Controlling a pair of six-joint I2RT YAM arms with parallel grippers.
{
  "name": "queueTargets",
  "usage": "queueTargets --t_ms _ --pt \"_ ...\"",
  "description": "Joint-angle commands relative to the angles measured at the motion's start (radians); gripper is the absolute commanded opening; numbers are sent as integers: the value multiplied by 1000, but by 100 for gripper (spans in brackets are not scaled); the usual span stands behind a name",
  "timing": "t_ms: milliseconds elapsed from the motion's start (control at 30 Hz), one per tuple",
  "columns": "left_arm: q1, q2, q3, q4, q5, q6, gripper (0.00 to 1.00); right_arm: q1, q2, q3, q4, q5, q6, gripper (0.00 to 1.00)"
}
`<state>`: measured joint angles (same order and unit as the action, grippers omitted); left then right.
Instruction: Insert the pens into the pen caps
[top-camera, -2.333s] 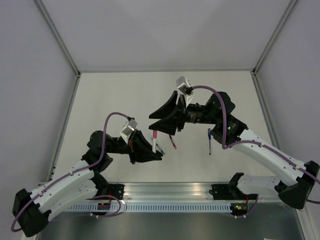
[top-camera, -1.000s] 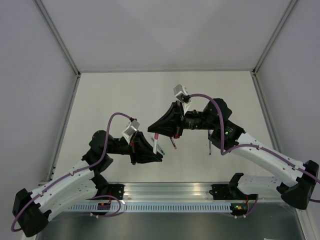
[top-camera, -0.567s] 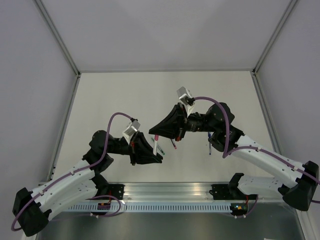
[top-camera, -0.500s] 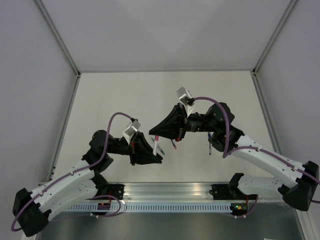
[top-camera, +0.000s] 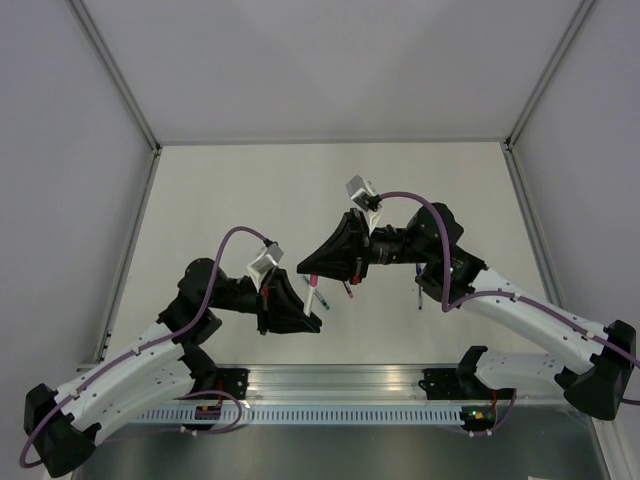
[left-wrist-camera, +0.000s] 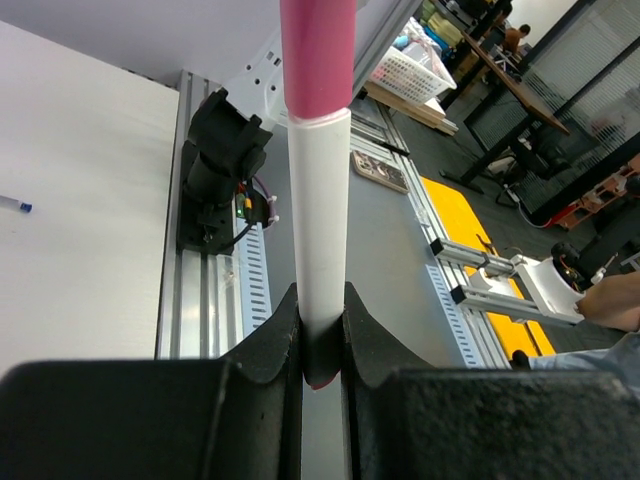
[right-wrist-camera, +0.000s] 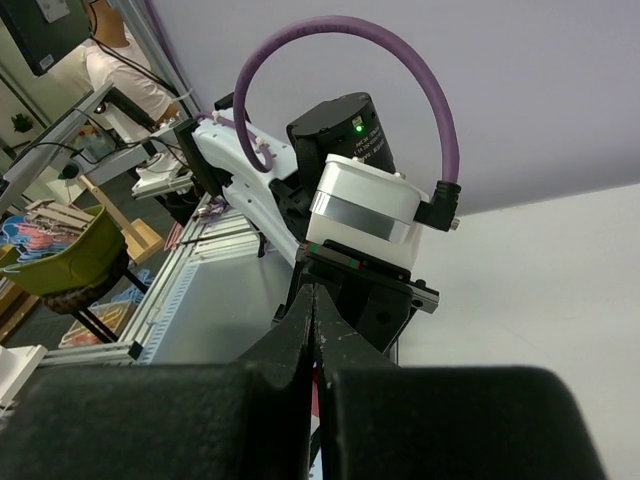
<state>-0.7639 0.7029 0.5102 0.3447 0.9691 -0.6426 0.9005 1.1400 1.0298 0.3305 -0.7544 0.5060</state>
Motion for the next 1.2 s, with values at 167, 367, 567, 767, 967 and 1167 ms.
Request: queueTargets --t_ms 167,367,567,767,967,1167 --pt "5 -29 134 132 -141 38 2 52 30 -53 -153 -60 2 0" --pt "5 -49 142 128 -222 37 2 57 -14 -105 -160 -33 -21 0" --pt "5 -22 130 221 -221 -12 2 61 -57 -206 31 1 57 0" --pt "3 -13 134 257 -213 -37 2 72 -40 -257 125 -11 80 0" --pt "5 -19 154 200 -188 -8 2 78 -46 -232 38 -3 39 0" --pt "5 -29 129 178 -173 4 2 78 -141 -168 -123 96 -50 0"
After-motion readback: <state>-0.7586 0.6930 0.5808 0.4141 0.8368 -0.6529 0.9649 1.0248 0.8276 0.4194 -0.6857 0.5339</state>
